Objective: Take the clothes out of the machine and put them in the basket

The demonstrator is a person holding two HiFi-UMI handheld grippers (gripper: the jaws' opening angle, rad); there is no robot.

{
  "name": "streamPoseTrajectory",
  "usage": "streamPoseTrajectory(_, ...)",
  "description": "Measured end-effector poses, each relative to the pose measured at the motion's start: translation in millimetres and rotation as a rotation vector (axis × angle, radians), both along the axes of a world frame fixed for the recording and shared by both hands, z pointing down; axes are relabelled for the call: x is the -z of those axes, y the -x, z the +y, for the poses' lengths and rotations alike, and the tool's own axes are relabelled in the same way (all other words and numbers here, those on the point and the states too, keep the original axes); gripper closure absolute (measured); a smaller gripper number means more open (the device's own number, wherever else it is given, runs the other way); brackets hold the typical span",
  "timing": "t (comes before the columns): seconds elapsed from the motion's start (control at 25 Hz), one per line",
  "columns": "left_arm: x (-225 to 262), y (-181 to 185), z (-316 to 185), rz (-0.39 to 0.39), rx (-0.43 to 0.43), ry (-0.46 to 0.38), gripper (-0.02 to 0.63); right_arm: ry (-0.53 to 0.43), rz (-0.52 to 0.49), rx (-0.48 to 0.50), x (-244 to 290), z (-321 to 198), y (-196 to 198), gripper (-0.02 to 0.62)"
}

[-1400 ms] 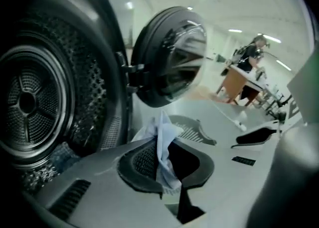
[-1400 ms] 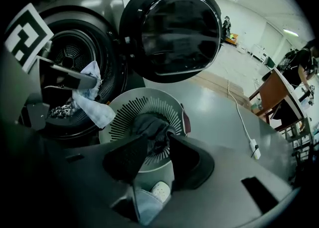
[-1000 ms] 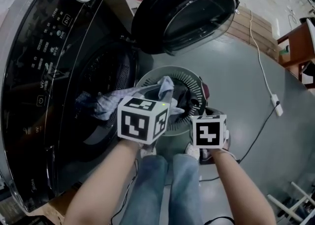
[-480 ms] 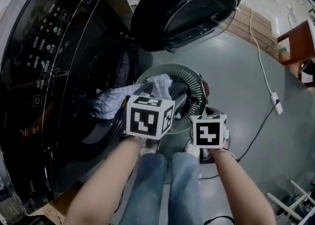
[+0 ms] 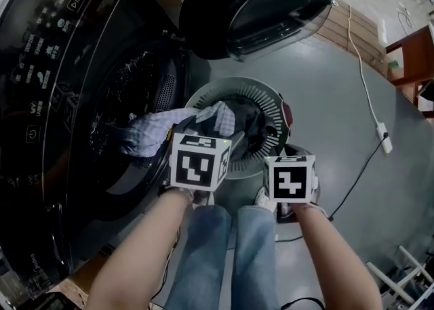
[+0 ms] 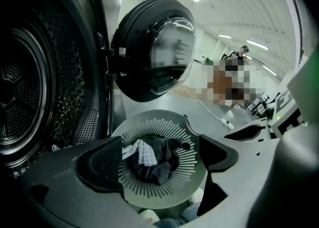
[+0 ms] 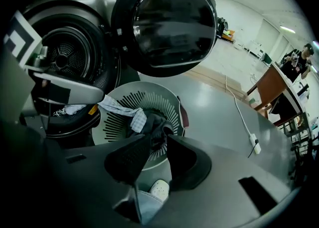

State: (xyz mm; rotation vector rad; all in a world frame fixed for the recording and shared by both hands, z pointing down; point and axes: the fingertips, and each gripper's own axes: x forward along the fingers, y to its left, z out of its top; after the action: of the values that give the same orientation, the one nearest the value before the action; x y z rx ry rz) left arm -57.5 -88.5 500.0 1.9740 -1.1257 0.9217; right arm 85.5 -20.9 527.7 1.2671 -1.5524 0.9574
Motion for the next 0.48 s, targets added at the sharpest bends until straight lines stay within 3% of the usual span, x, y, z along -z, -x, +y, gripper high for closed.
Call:
streamPoseTrajectory(0.28,-27.1,84.0,8.1,-0.259,0.091,-0.093,0.149,-0.008,0.003,0.019,-28.1,-0.8,4.1,0.488)
streamPoseTrajectory(0.48,-40.3,153.0,16.2,-0.394,0.211,-0.072,0.129,0.052,-0.009,0.026,-49.0,18.0,19.0,0.489)
